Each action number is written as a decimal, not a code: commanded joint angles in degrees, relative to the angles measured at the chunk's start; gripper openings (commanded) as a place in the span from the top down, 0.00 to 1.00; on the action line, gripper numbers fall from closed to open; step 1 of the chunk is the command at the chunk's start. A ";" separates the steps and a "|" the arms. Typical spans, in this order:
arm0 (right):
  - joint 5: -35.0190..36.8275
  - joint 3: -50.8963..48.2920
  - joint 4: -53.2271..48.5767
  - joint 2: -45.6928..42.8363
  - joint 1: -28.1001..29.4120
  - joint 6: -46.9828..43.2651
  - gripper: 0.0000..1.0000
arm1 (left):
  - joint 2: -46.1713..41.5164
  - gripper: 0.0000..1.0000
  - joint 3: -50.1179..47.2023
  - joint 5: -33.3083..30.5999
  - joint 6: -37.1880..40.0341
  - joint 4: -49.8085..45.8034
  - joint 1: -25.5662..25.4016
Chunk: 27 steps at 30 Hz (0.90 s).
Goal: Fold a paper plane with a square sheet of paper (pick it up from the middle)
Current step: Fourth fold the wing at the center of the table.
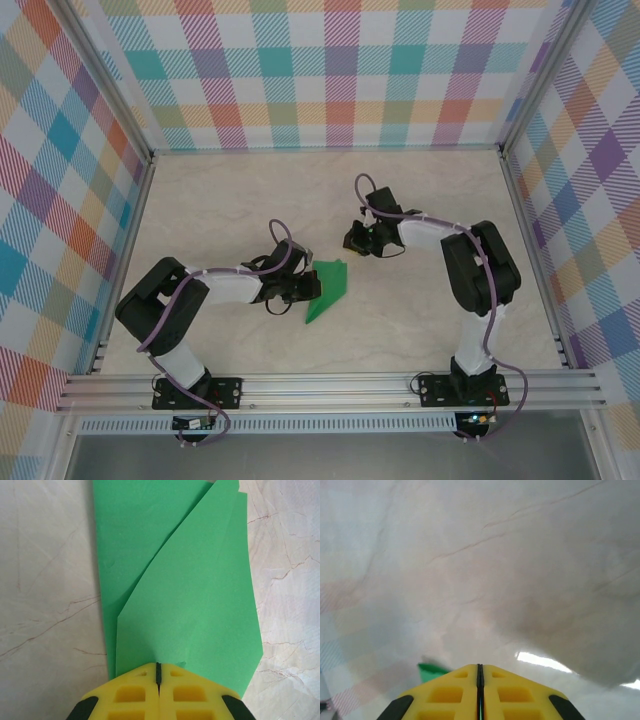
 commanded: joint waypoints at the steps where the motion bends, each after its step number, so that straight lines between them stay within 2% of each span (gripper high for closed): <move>1: -5.78 -2.43 1.89 -2.25 3.62 1.00 0.88 | 0.95 1.00 -2.54 -3.52 -0.61 -4.77 -0.22; 6: -8.52 -3.36 2.16 0.30 6.98 2.78 0.89 | 0.20 1.00 -2.88 -3.39 -0.53 -4.62 -0.22; 14: -10.30 -4.96 1.82 3.05 7.24 3.11 0.89 | -1.38 1.00 -2.28 -2.93 -0.61 -5.62 -0.21; 21: -7.63 -4.39 -0.84 5.67 7.27 1.75 0.89 | -2.97 1.00 0.80 -0.57 -0.75 -6.37 0.34; 27: -4.38 -0.31 -0.89 9.07 7.19 -1.11 0.90 | -4.58 0.90 3.70 2.70 -2.79 -5.50 2.76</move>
